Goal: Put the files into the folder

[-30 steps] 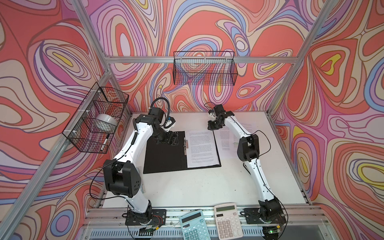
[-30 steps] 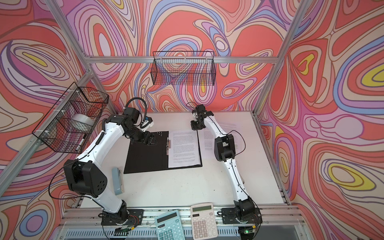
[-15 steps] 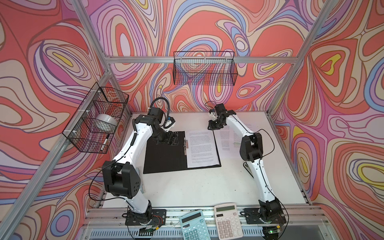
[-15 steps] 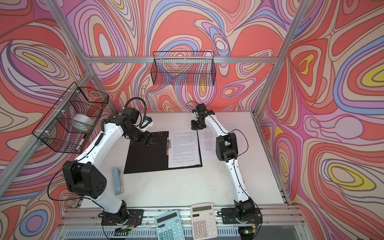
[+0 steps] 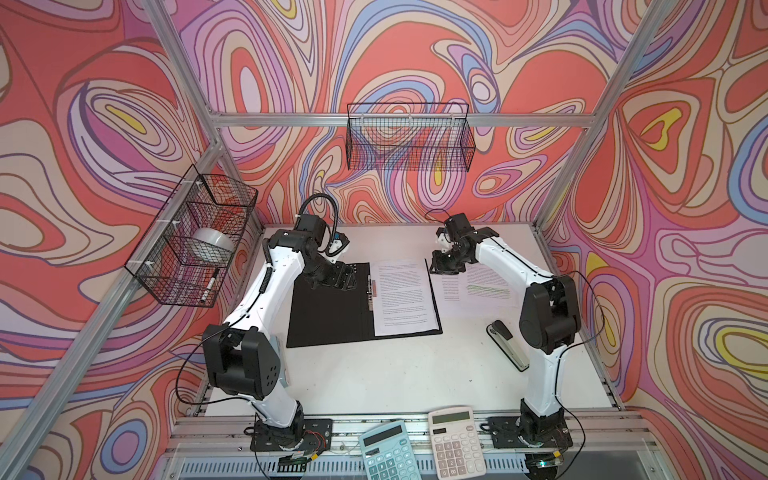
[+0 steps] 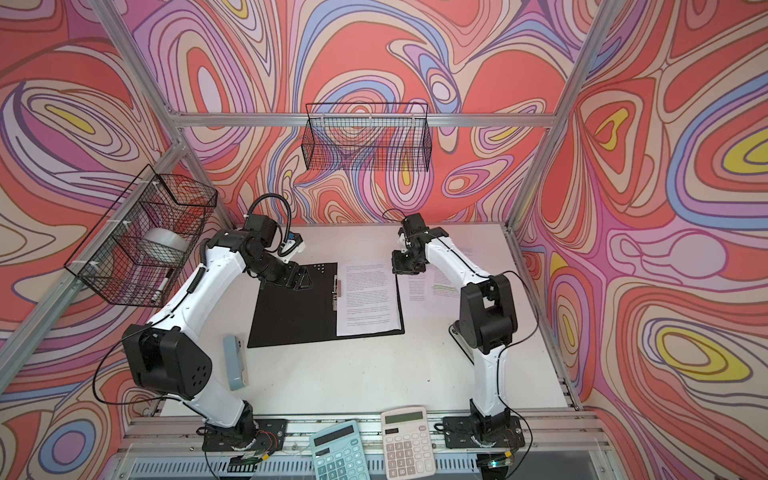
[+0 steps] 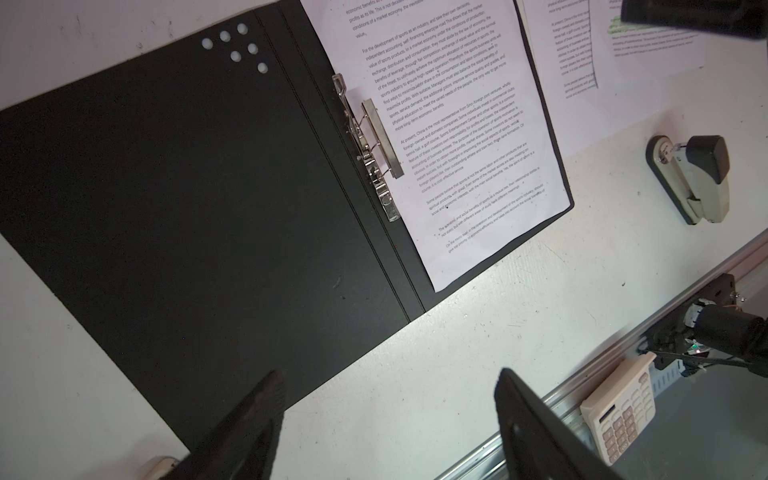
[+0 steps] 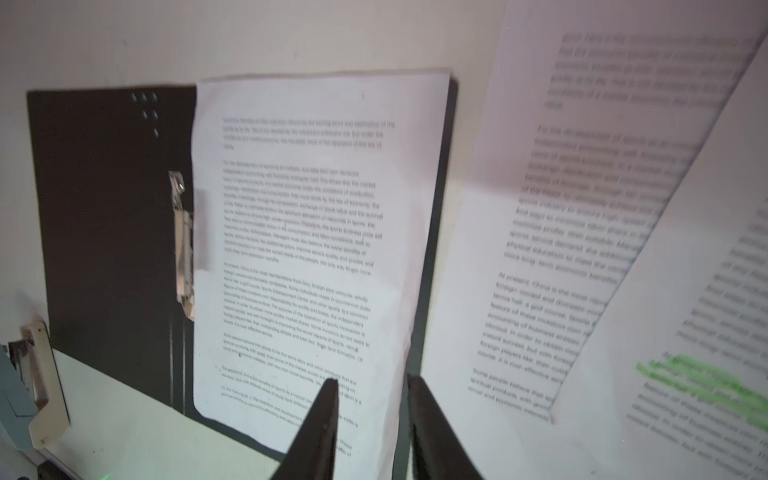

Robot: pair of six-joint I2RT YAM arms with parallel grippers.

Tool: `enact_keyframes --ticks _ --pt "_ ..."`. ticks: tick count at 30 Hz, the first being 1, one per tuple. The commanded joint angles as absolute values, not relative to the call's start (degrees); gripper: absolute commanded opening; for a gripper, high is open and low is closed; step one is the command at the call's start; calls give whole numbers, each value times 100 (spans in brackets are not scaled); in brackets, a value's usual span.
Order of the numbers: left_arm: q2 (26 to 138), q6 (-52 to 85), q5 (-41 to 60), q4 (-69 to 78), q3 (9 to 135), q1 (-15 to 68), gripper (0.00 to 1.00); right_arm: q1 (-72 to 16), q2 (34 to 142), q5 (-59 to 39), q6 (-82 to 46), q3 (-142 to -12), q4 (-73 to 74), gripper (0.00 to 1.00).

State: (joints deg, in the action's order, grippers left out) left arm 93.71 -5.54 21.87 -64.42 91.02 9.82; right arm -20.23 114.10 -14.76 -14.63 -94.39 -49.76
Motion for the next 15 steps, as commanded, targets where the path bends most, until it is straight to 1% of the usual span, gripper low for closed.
enact_keyframes --ticks 1,5,7,11,15 --pt "9152 -499 2341 -6429 9149 1019 80 -2271 11095 -1433 -1736 -8828 -4859 27" --pt "9082 -486 2373 -6375 9045 1020 80 -2501 10872 -1364 -1932 -8310 -4804 26" --pt "9031 -487 2369 -6356 8993 1020 80 -2613 10769 -1345 -2051 -8113 -4708 29" --pt "8936 -481 2371 -6314 8899 1020 80 -2730 10781 -1127 -2128 -7964 -4781 29" --pt "8895 -468 2377 -6311 8877 1020 80 -2832 10878 -898 -2097 -7959 -4816 28"
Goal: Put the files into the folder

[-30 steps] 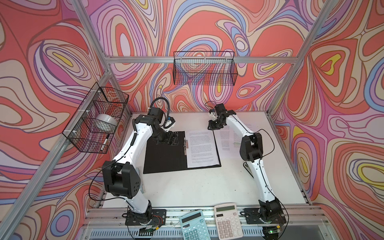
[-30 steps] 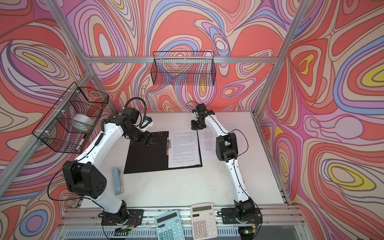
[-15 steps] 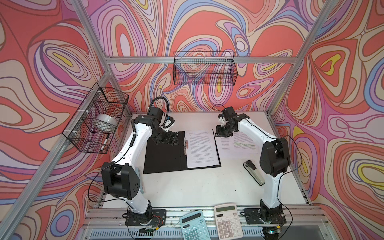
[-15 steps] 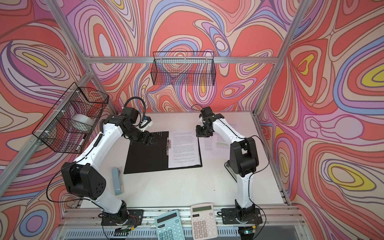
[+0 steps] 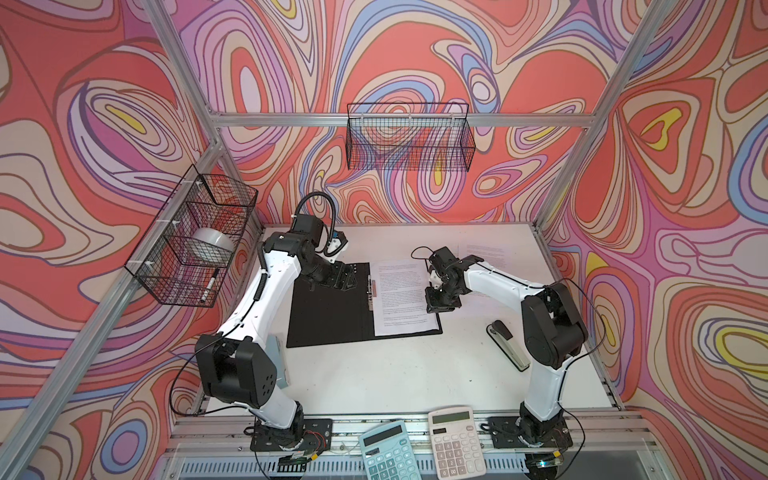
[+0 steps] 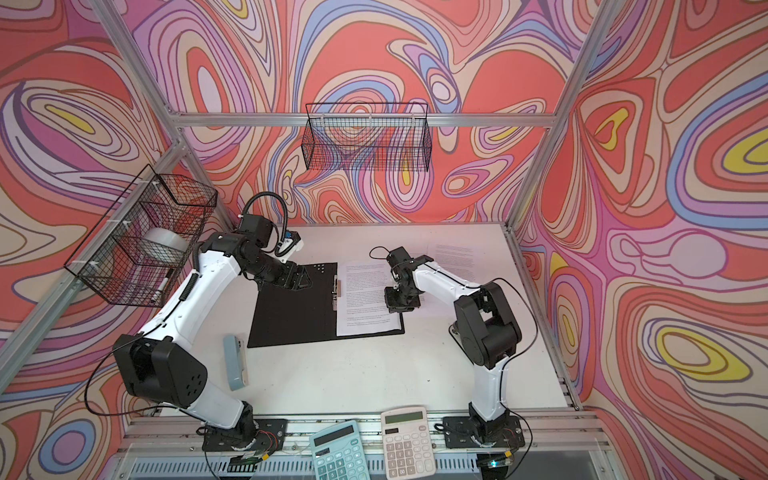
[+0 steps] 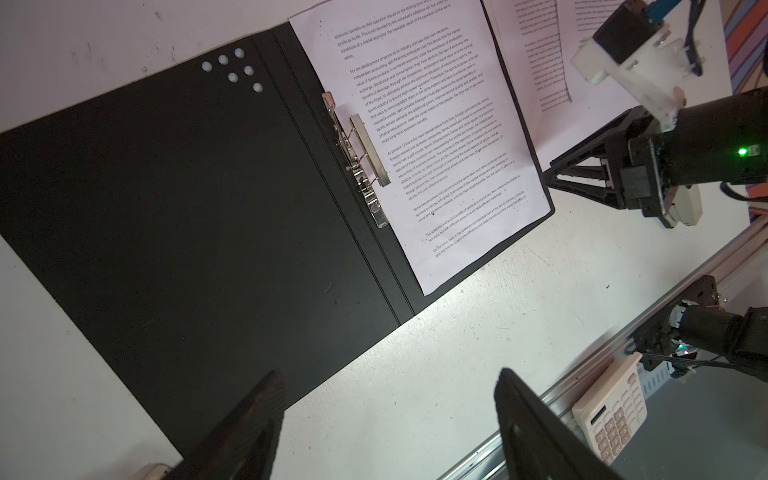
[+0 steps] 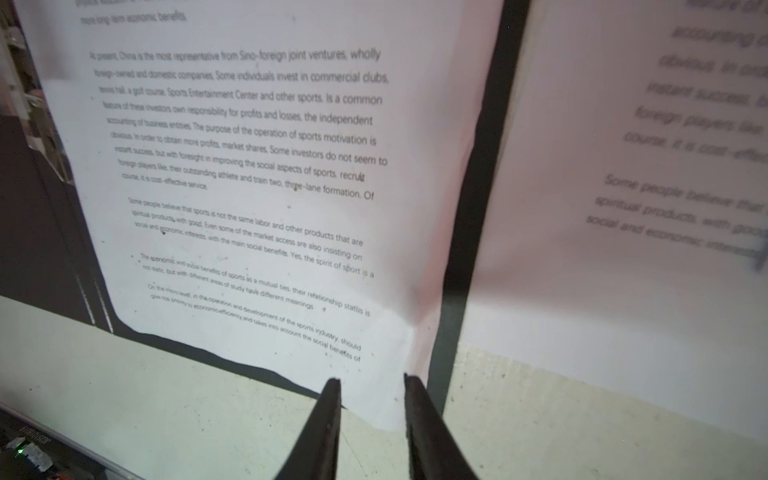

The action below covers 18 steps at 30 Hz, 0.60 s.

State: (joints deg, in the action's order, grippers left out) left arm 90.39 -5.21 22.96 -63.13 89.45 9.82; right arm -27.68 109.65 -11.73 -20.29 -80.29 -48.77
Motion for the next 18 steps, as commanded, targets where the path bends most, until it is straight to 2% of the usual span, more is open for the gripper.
enact_keyframes --ticks 1,18 --pt "8895 -469 2382 -6311 8875 1020 80 -2845 10921 -857 -2100 -7971 -4841 27" --pt "8910 -456 2413 -6286 8851 1020 80 -3024 11289 -601 -2074 -7889 -4861 20"
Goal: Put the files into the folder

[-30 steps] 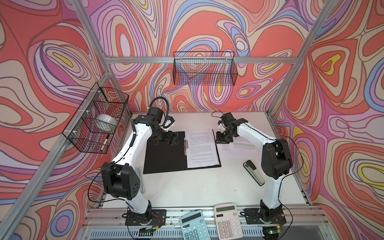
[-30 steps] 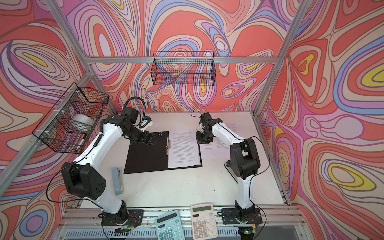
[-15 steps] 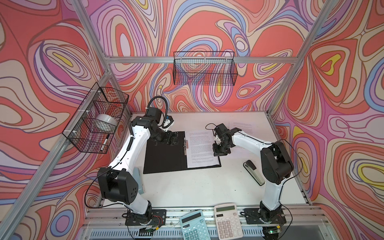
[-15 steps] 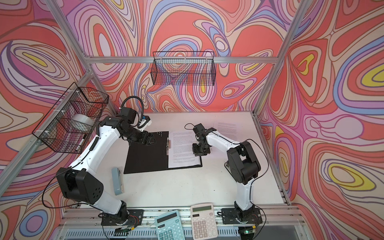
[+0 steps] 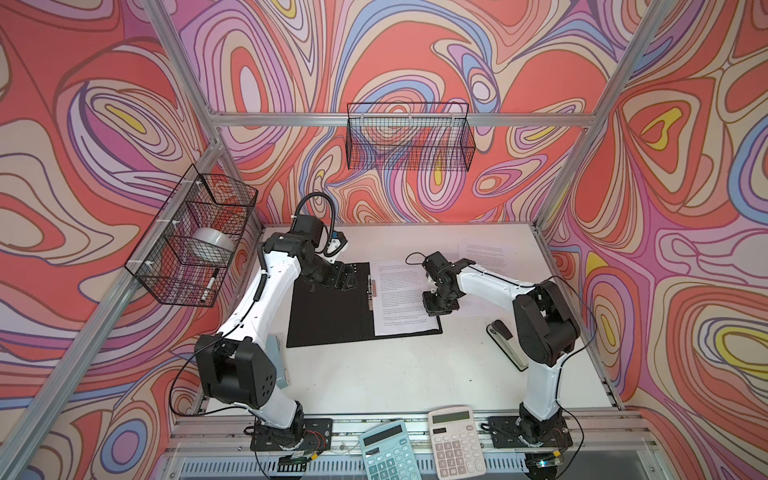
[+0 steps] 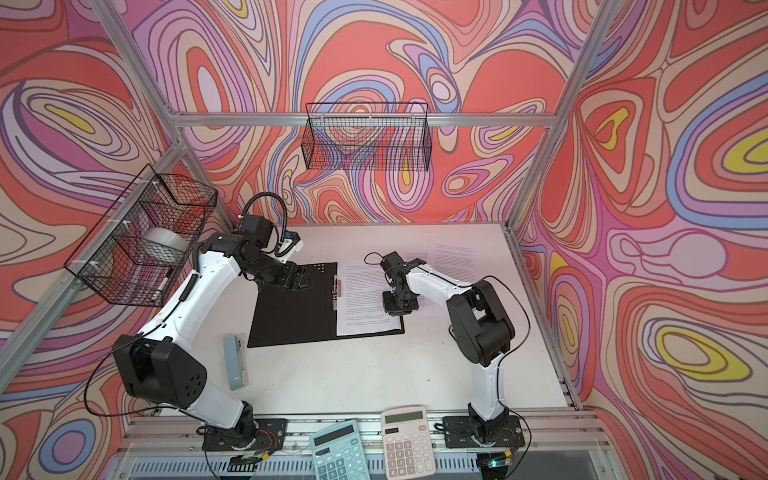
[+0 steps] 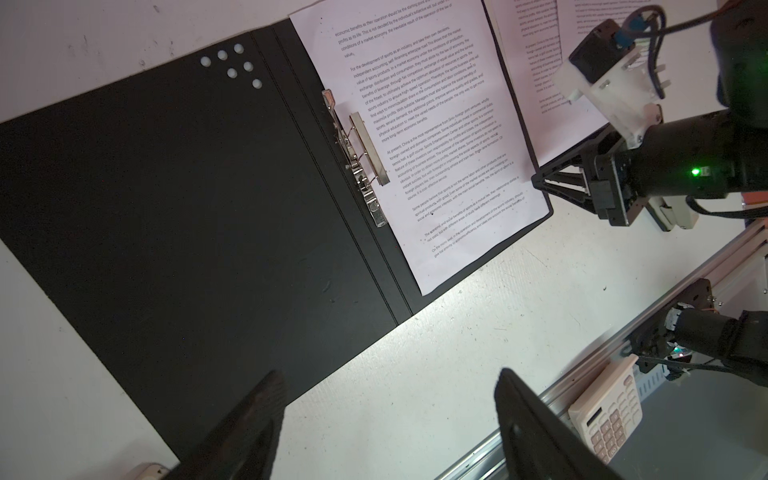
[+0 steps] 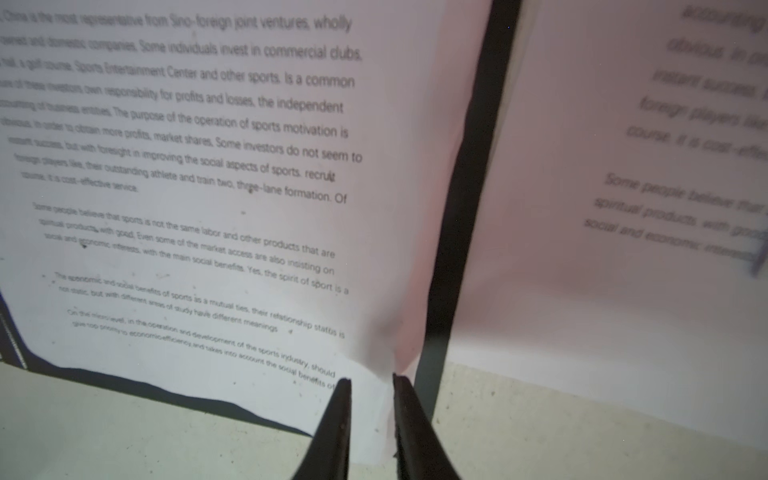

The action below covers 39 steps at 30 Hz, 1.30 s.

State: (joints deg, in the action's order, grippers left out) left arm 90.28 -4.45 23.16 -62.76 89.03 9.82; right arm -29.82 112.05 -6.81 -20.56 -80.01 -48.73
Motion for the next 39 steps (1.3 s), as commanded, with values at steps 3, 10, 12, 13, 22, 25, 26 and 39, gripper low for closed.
enact_keyframes --ticks 3,10,12,13,22,25,26,39 --pt "8925 -452 2426 -6283 8855 1020 80 -3023 11323 -617 -2071 -7841 -4860 20" --pt "8930 -456 2443 -6276 8854 1020 80 -3050 11323 -592 -2053 -7714 -4876 18" --pt "8930 -449 2439 -6276 8851 1020 80 -3050 11317 -583 -2036 -7675 -4897 17" --pt "8930 -455 2440 -6268 8839 1020 80 -3050 11306 -576 -2024 -7665 -4911 16" --pt "8908 -440 2433 -6267 8851 1020 80 -3067 11259 -559 -1925 -7625 -4951 18" --pt "8895 -446 2417 -6275 8854 1020 80 -3067 11246 -562 -1929 -7742 -4932 20" --pt "8891 -448 2417 -6276 8858 1020 80 -3067 11228 -583 -1929 -7783 -4931 20" --pt "8777 -466 2382 -6326 8912 1019 80 -3068 11108 -298 -1836 -8776 -5371 27"
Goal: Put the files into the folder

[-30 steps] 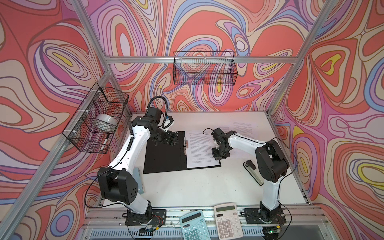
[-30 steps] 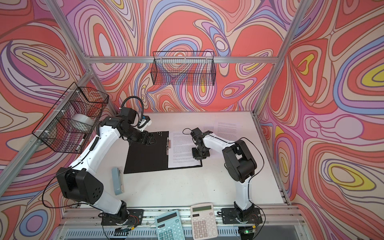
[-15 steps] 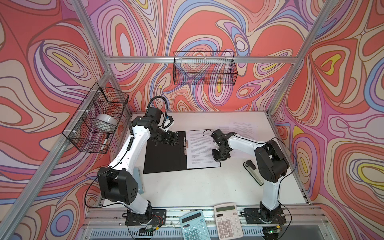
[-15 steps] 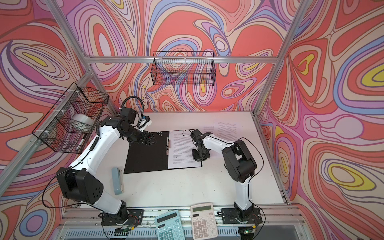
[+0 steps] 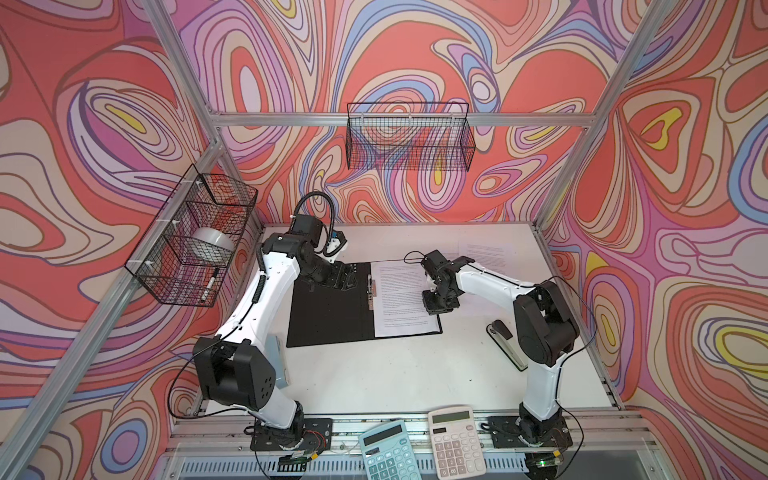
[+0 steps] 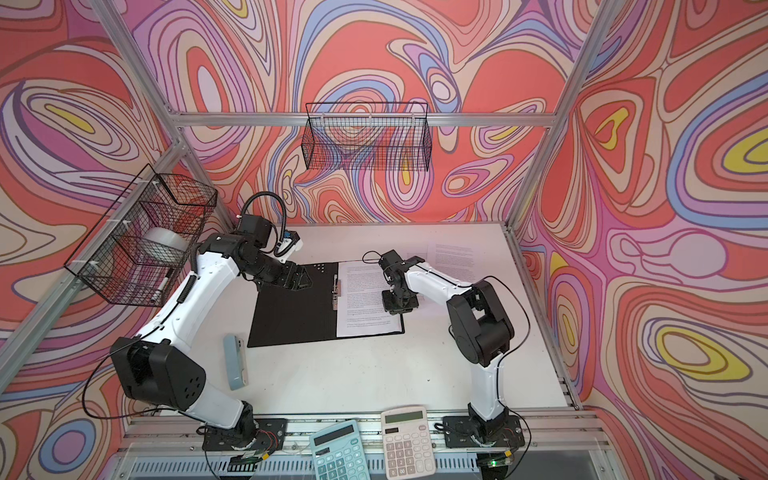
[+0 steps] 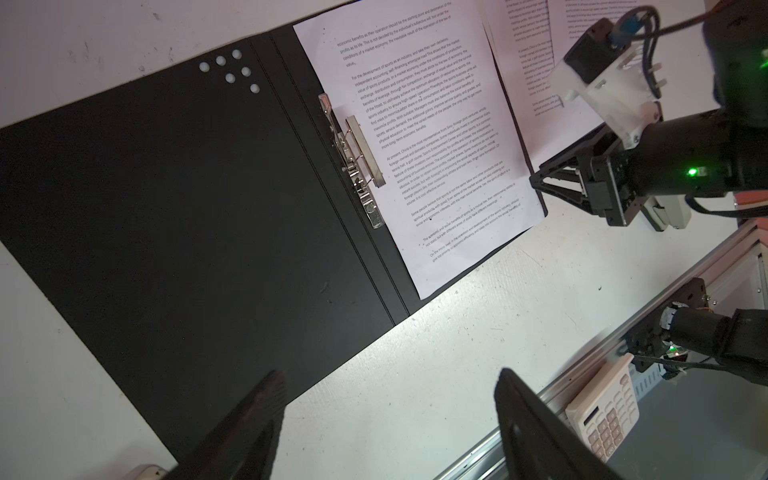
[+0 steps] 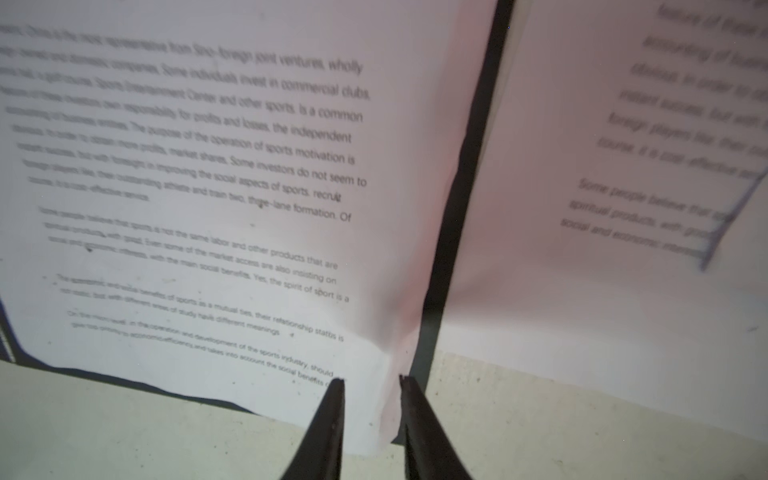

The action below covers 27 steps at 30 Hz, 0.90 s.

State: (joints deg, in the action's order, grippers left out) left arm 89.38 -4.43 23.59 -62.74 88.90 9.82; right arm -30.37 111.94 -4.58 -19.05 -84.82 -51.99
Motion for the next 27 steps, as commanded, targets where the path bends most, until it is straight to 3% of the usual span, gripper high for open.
enact_keyframes --ticks 1,15,21,27 --pt "8763 -470 2358 -6328 8910 1020 80 -3067 11134 -287 -1824 -8849 -5374 27" --pt "8701 -502 2239 -6316 8851 1017 80 -2669 12158 -367 -1613 -9726 -4770 18" --pt "8752 -554 2169 -6345 8914 1020 80 -2402 11996 -8 -1606 -9959 -4751 29" --pt "8842 -575 2169 -6354 8970 1020 80 -1561 11236 174 -1685 -9578 -4739 36"
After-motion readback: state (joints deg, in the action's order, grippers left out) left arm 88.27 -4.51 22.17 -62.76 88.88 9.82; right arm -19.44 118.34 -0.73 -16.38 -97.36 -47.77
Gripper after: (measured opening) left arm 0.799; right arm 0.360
